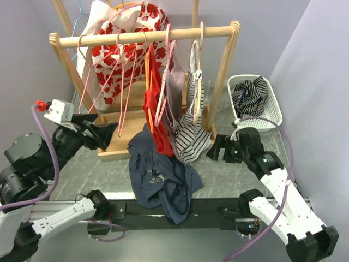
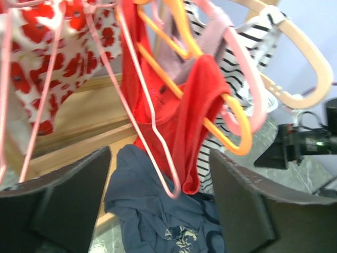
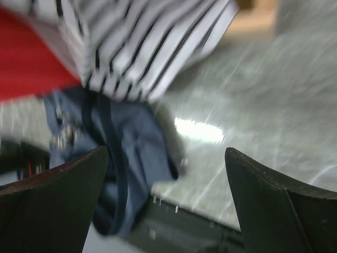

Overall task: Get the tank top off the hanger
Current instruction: Place the hanger at the clothesline, then pick up the tank top from the center of the board.

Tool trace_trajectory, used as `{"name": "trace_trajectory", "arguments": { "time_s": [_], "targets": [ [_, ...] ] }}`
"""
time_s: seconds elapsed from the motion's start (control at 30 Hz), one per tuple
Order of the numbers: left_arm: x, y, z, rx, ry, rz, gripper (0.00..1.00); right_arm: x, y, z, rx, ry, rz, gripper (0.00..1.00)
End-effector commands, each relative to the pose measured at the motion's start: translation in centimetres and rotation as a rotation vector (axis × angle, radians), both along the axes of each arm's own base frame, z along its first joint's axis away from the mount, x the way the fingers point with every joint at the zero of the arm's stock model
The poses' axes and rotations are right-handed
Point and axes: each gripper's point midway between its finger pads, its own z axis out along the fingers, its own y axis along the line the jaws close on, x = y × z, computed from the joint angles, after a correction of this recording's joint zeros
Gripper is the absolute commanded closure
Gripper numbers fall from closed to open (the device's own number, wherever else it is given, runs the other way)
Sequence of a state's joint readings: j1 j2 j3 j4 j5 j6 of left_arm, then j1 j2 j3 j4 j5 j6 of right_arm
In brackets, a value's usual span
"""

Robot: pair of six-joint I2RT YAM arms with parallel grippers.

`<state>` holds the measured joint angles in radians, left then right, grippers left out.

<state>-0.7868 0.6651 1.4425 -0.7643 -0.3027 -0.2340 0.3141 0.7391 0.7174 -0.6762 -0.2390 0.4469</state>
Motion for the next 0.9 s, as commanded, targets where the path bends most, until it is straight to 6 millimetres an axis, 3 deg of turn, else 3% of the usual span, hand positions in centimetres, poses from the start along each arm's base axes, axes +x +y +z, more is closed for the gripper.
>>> {"name": "trace_trajectory", "arguments": {
  "time_s": [0.0, 0.03, 0.17, 0.3, 0.53, 0.87],
  "targets": [
    [-0.3, -1.9, 2.7, -0.034, -0.079, -0.096, 0.16, -1.3, 2.7, 0.3, 0.056, 0.044, 0.132, 0.0],
    [-0.3, -2.0, 2.9, -0.037, -0.088, -0.1, 0.08, -1.4, 3.0, -0.2, 0.054, 0.064, 0.139, 0.0],
    [-0.8, -1.7, 4.3, -0.074, -0.139, -0.107, 0.01, -2.8, 6.2, -3.2, 0.037, 0.165, 0.212, 0.0],
    [-0.3, -1.5, 3.9, -0.076, -0.127, -0.082, 0.01, -3.3, 9.7, -4.4, 0.065, 0.182, 0.291, 0.0],
    [-0.2, -1.8, 3.4, -0.081, -0.117, -0.086, 0.0, -3.3, 12.1, -7.7, 0.023, 0.247, 0.357, 0.0],
    [-0.1, -2.3, 2.8, -0.074, -0.111, -0.099, 0.01, -3.1, 15.4, -9.7, 0.001, 0.281, 0.418, 0.0]
  ]
}}
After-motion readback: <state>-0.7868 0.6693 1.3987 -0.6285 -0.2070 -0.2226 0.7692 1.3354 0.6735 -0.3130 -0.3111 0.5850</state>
